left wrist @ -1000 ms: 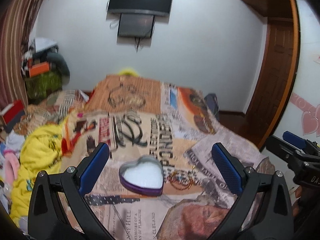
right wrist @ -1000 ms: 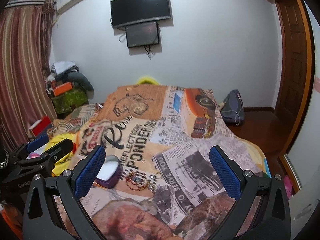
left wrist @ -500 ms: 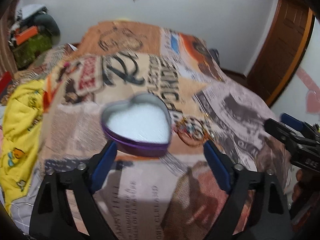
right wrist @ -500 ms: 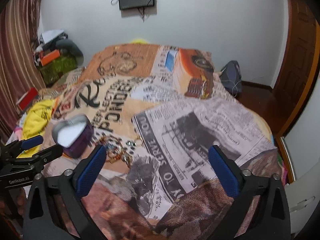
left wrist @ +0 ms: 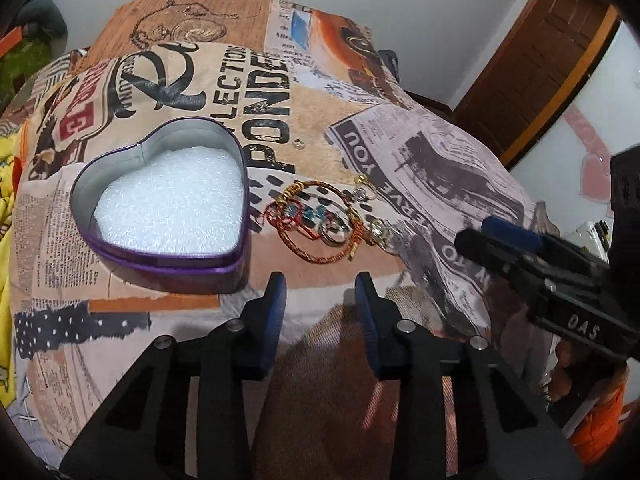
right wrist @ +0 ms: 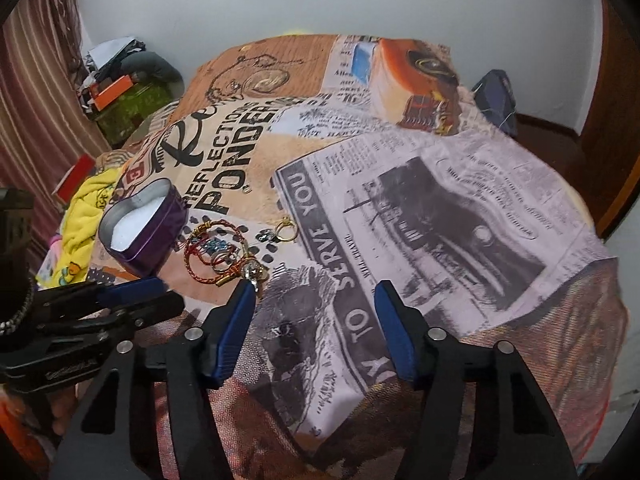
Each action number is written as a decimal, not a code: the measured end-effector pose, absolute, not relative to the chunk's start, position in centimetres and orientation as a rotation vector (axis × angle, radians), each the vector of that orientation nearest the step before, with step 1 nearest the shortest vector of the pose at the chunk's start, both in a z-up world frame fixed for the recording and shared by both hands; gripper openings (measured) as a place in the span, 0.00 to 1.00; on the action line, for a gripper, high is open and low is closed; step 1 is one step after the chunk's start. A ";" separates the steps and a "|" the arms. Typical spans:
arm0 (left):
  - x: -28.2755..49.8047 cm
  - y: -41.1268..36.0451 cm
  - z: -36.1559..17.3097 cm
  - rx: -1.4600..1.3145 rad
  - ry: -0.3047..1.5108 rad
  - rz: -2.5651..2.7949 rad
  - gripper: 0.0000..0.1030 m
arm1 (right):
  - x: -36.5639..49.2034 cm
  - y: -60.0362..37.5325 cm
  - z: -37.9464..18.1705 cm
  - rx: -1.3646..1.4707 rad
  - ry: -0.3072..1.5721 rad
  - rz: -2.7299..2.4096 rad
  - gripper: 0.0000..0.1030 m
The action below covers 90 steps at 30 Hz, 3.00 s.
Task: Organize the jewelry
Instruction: 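Move both grippers down toward the jewelry beside the purple heart tin, then close the left gripper on the gold-and-red wire bracelet and lift it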
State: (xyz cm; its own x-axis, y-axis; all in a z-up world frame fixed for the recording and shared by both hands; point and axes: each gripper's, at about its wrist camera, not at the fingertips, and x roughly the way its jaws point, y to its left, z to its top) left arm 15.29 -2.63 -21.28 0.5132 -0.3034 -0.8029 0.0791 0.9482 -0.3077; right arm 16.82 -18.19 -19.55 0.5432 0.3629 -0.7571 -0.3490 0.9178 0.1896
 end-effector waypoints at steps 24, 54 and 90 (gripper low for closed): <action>18.8 -3.1 -22.4 -0.096 0.967 -0.126 0.04 | 19.0 -14.8 -22.5 0.047 0.994 0.600 0.06; 16.0 -1.3 -19.5 -0.137 0.904 -0.140 0.02 | 18.8 -14.8 -22.1 0.023 0.986 0.581 0.07; 15.2 -3.0 -21.5 -0.026 1.007 -0.239 0.01 | 17.4 -16.0 -19.6 0.069 1.014 0.596 0.37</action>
